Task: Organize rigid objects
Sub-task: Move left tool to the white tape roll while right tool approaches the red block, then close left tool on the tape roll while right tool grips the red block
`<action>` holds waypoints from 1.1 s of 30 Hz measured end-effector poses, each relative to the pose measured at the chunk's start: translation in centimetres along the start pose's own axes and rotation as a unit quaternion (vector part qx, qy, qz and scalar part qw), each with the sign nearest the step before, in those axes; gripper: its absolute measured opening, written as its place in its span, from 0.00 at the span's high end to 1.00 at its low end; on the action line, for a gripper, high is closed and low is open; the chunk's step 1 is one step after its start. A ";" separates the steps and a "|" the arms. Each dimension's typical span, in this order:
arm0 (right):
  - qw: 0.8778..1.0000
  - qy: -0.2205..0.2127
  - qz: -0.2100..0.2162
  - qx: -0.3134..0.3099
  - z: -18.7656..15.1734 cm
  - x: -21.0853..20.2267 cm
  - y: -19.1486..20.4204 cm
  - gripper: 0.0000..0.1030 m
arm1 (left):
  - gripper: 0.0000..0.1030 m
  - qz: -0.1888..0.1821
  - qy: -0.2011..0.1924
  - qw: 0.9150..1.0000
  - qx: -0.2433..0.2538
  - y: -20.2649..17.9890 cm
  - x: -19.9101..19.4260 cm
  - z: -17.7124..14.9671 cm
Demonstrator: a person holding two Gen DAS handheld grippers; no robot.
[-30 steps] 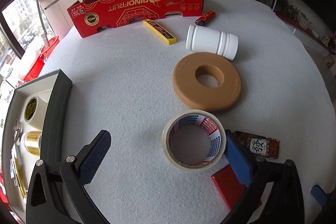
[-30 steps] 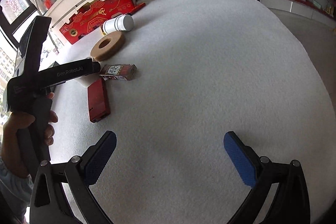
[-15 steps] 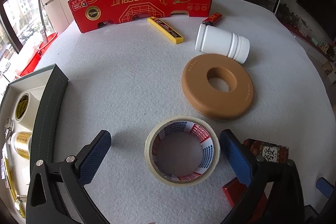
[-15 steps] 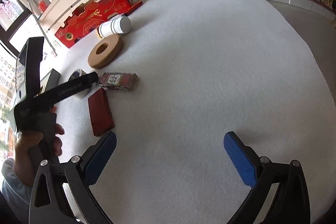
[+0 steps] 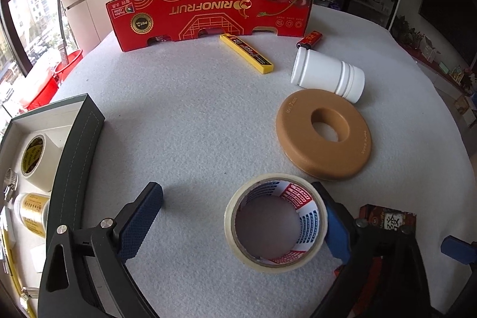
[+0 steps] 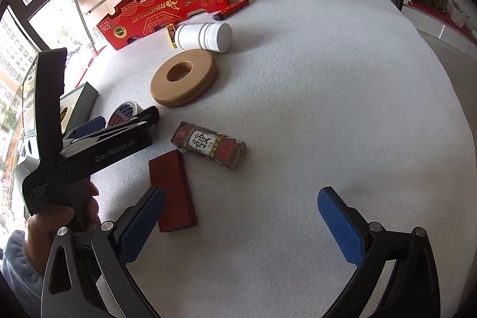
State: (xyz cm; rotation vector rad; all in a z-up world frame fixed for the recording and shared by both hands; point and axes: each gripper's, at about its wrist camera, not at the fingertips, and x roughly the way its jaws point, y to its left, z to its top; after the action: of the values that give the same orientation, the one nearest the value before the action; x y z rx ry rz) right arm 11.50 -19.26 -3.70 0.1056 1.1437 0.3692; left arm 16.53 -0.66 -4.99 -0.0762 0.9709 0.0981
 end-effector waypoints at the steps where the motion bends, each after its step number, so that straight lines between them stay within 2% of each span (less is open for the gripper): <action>1: 1.000 0.004 -0.001 -0.010 0.0 0.2 0.5 0.00 | 0.23 -0.007 -0.002 1.000 0.009 -0.3 -0.3 0.0; 2: 1.000 0.005 -0.009 -0.022 0.2 0.5 0.9 0.00 | 0.41 -0.014 -0.004 1.000 0.019 -0.7 -0.5 0.0; 3: 0.999 0.006 -0.019 -0.035 0.3 0.6 1.4 0.00 | 0.46 -0.020 -0.005 0.999 0.028 -1.0 -0.7 0.1; 6: 0.998 -0.004 -0.046 -0.051 0.4 0.6 1.8 0.00 | 0.46 -0.027 -0.001 0.999 0.026 -0.6 -0.8 -0.1; 8: 0.998 -0.005 -0.057 -0.036 0.3 0.3 1.3 0.00 | 0.46 -0.015 0.001 1.000 0.012 0.2 -1.0 -0.3; 10: 0.999 -0.002 -0.044 -0.003 0.2 0.0 0.6 0.00 | 0.46 -0.015 0.001 1.000 -0.008 1.3 -1.3 -0.8; 12: 1.000 -0.004 -0.031 0.004 -0.2 0.0 0.9 0.00 | 0.46 -0.019 0.000 1.000 -0.024 2.3 -1.7 -1.3; 17: 0.996 0.002 -0.038 -0.081 -0.8 1.6 4.7 0.00 | 0.46 -0.021 0.003 0.999 -0.045 3.7 -2.5 -2.2; 21: 0.994 0.010 -0.025 -0.107 -0.7 2.9 6.5 0.01 | 0.46 -0.020 0.003 0.999 -0.044 4.0 -2.8 -2.5; 22: 0.993 0.015 -0.025 -0.113 -0.7 3.3 6.9 0.05 | 0.45 -0.019 0.003 0.999 -0.041 3.9 -2.8 -2.6; 25: 0.987 0.009 -0.063 -0.146 -0.5 4.0 8.1 0.12 | 0.45 -0.009 0.001 0.999 -0.030 3.5 -2.8 -2.7; 28: 0.987 0.010 -0.064 -0.150 -0.4 4.0 8.4 0.18 | 0.45 -0.001 0.001 1.000 -0.018 3.1 -2.7 -2.8; 29: 0.986 0.009 -0.063 -0.152 -0.4 3.8 8.5 0.29 | 0.45 0.000 0.001 1.000 -0.016 3.1 -2.6 -2.8; 30: 0.986 0.009 -0.064 -0.154 -0.4 3.6 8.7 0.46 | 0.46 -0.001 0.003 1.000 -0.015 3.1 -2.6 -2.8; 32: 0.987 0.016 -0.060 -0.151 -0.4 3.3 8.6 0.66 | 0.46 -0.005 0.007 1.000 -0.018 3.2 -2.7 -2.8; 33: 0.987 0.018 -0.059 -0.148 -0.4 3.3 8.5 0.65 | 0.46 -0.009 0.010 1.000 -0.021 3.3 -2.8 -2.9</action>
State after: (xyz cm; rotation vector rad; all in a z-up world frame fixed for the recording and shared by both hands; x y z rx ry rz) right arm 10.30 -10.20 -4.43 -0.2283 1.1123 0.4327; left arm 12.20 2.14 -4.32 -0.1236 0.9874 0.1013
